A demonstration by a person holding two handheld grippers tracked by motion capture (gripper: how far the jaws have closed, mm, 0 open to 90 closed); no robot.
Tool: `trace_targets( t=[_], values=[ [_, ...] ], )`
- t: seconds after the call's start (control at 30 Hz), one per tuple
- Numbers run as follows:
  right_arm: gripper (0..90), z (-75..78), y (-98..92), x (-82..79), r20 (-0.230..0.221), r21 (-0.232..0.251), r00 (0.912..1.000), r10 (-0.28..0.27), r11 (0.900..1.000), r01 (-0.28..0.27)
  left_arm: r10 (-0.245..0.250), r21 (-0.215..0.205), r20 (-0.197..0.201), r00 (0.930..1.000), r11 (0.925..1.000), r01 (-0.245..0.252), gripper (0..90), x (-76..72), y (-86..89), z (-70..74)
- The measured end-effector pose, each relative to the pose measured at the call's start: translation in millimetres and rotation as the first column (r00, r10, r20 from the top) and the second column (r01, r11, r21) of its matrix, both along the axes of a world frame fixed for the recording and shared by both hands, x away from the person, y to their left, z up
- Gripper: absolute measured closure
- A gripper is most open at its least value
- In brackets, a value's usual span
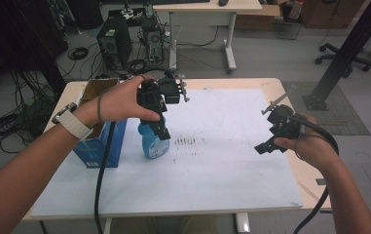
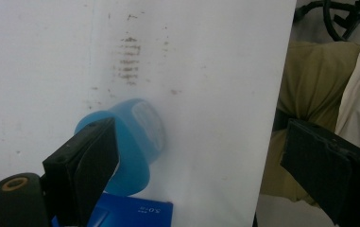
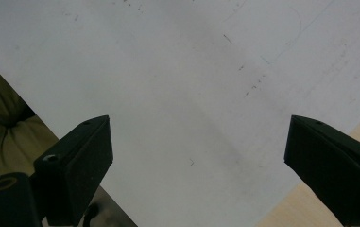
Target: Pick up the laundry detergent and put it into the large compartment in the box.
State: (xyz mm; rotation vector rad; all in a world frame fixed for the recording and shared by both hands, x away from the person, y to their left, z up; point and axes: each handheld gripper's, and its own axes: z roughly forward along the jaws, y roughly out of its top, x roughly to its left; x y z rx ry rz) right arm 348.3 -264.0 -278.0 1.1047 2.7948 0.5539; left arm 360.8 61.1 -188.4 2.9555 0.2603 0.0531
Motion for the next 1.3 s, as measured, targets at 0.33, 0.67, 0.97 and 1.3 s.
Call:
trace_targets(
  t=[0.33, 0.67, 0.97, 1.3],
  values=[
    [8.7, -0.5, -1.6, -1.3, -0.001, 0.002, 1.0000, -0.004, 1.000, 0.004, 0.054, 0.004, 0.015, 0.9984, 0.9985, -0.055, 11.7, 1.2, -0.2, 2.7],
    [8.7, -0.7, -0.8, -0.5, 0.001, 0.005, 1.0000, -0.003, 1.000, 0.003, 0.174, -0.022, 0.024, 0.9845, 0.9846, -0.173, 9.7, 8.7, 5.8, 11.5],
    [8.7, 0.0, 1.0, 1.0, 0.006, 0.009, 1.0000, 0.001, 1.000, -0.001, 0.228, -0.015, 0.030, 0.9733, 0.9737, -0.227, 10.1, 14.3, 10.4, 13.2],
    [8.7, -2.0, -0.6, 0.7, 0.002, 0.008, 1.0000, -0.002, 1.000, 0.002, 0.287, -0.018, 0.028, 0.9574, 0.9578, -0.287, 10.8, 20.9, 15.1, 14.2]
  ],
)
